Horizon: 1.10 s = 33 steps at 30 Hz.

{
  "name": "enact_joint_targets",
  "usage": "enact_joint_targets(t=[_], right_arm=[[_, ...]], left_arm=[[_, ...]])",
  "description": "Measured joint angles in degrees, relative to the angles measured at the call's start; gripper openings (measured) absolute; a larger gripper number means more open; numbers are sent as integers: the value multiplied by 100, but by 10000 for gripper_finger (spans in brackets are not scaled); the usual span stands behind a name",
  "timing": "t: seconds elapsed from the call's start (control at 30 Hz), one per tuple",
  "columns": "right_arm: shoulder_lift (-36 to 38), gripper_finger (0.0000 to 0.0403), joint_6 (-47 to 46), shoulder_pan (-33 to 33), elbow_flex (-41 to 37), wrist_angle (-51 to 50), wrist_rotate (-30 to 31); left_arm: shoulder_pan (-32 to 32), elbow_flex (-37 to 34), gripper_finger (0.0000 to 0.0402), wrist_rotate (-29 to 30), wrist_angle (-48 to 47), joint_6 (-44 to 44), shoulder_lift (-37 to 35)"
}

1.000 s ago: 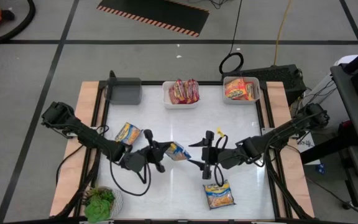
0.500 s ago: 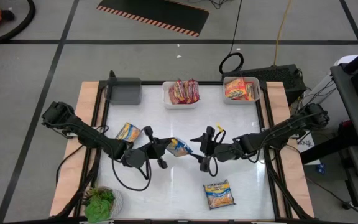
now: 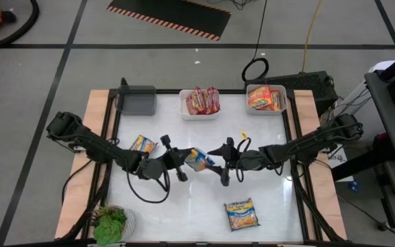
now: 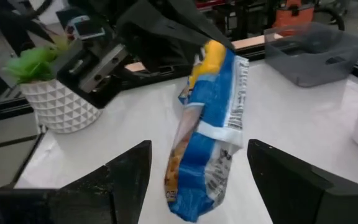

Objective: Sort Maruchan noodles
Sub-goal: Put the middle blue noodle pack into the black bin

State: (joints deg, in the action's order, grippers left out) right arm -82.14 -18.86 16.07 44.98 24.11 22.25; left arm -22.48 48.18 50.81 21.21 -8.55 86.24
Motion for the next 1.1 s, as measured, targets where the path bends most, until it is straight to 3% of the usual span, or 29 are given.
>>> enact_joint_targets(t=[0.17,0.33,0.83,1.1], right_arm=[[-166,260,-3,-118,-36,46,-12],[-435,256,-4,-225,-36,339,-422],[-575,142,313,-336,-36,473,-261],[-575,135,411,-336,-36,473,-252]], left_arm=[[-2,0,1,0,1,10,0],[-2,0,1,0,9,16,0],[-4,0,1,-302,1,54,0],[-11,0,1,-323,2,108,0]])
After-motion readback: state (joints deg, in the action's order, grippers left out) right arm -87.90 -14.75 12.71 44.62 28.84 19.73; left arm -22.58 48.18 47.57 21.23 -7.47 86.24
